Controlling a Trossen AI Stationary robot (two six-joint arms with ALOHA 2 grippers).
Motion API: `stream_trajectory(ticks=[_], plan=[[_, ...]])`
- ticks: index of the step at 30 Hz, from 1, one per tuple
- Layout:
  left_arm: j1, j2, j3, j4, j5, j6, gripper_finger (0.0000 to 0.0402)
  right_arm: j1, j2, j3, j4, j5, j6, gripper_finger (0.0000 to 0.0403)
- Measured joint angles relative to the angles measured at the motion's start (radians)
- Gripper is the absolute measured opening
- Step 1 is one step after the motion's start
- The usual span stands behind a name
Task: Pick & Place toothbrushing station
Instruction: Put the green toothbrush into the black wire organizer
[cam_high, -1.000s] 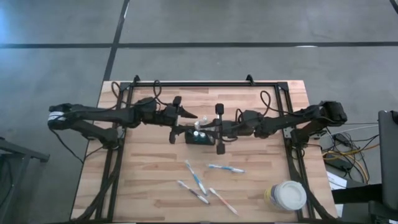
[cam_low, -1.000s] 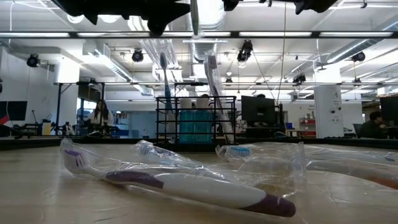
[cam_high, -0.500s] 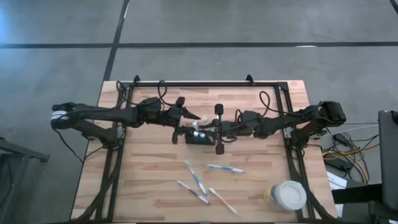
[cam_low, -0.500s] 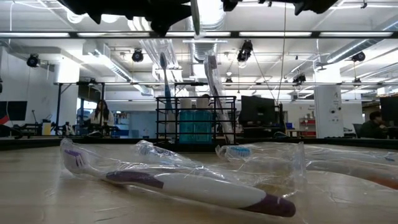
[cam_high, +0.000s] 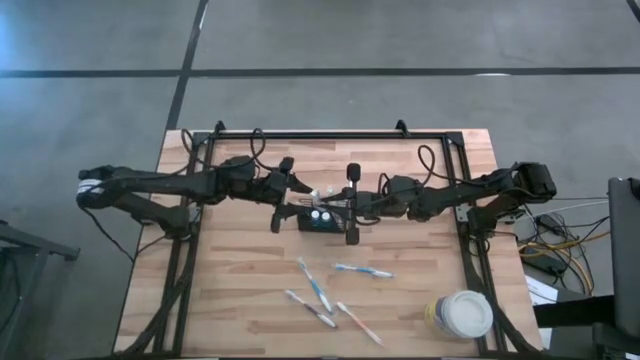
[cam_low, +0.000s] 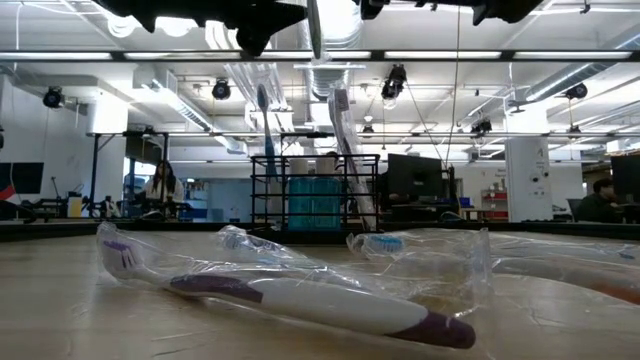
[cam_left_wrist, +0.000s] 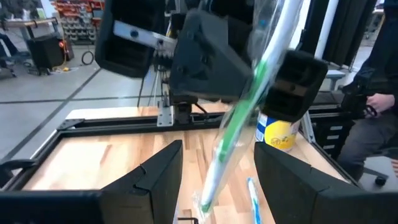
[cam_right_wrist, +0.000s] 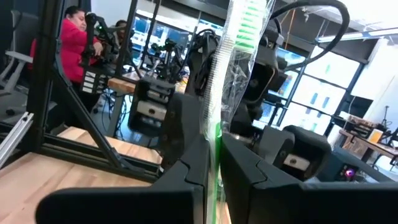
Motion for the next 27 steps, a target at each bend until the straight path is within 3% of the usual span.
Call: stream_trajectory(ticks=[27], plan=[[-0.004, 0.035, 0.003, 0.081, 0.026, 0.023, 0.0204, -0.018, 0.028, 0.000, 0.044, -0.001, 0.004, 0.0020]])
